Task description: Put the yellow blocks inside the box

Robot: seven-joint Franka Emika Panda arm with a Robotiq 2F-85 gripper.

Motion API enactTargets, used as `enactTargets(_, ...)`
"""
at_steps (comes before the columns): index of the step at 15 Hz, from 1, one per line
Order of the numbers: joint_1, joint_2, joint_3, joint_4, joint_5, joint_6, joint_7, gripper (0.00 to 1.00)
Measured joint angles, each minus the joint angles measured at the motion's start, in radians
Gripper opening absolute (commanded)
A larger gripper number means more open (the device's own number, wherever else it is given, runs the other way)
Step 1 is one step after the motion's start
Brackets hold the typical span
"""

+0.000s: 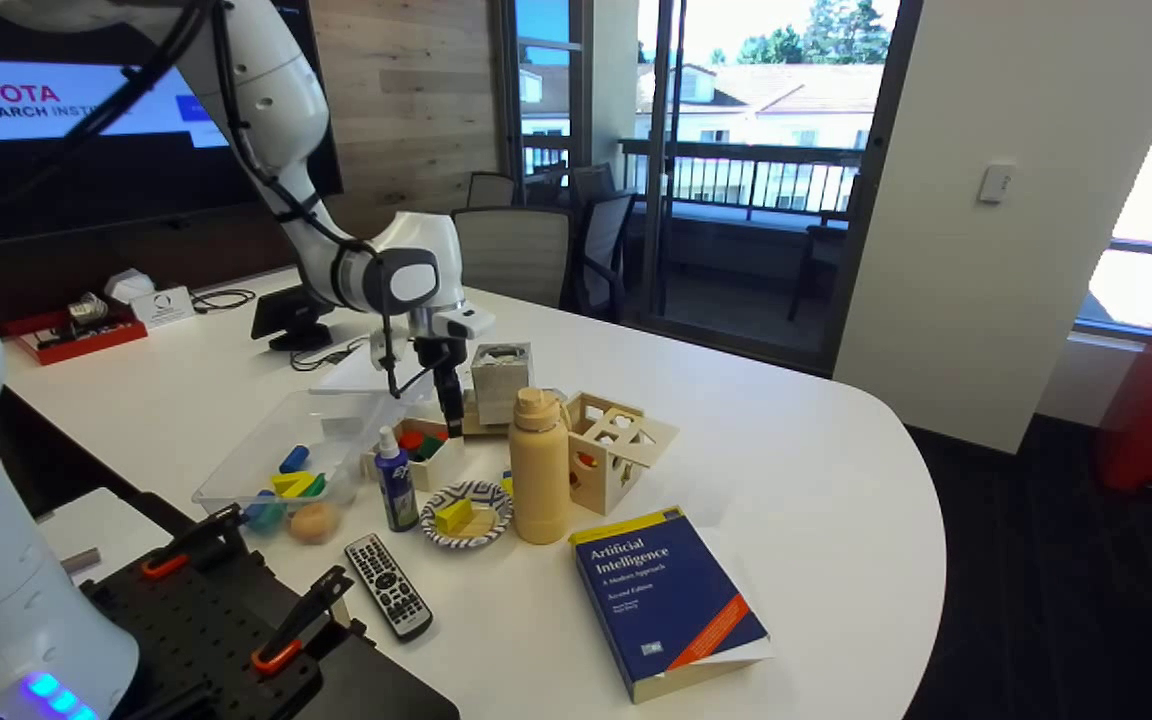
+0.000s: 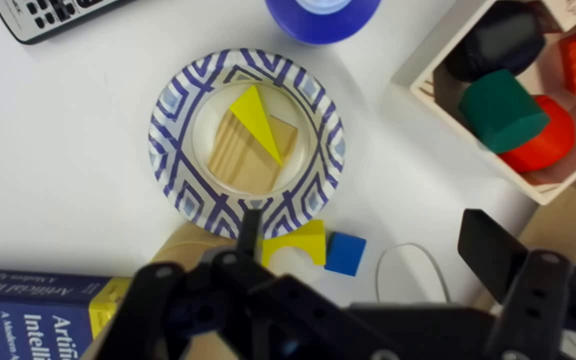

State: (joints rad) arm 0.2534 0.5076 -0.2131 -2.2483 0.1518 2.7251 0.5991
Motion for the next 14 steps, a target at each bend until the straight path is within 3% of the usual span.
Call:
enactTargets(8, -0.012, -0.307, 0.052, 0.011, -0.185, -0.310, -0.019, 1.00)
enactTargets(14, -0.087, -0.397, 0.146, 0.033, -0.193, -0.442, -0.068, 1.00)
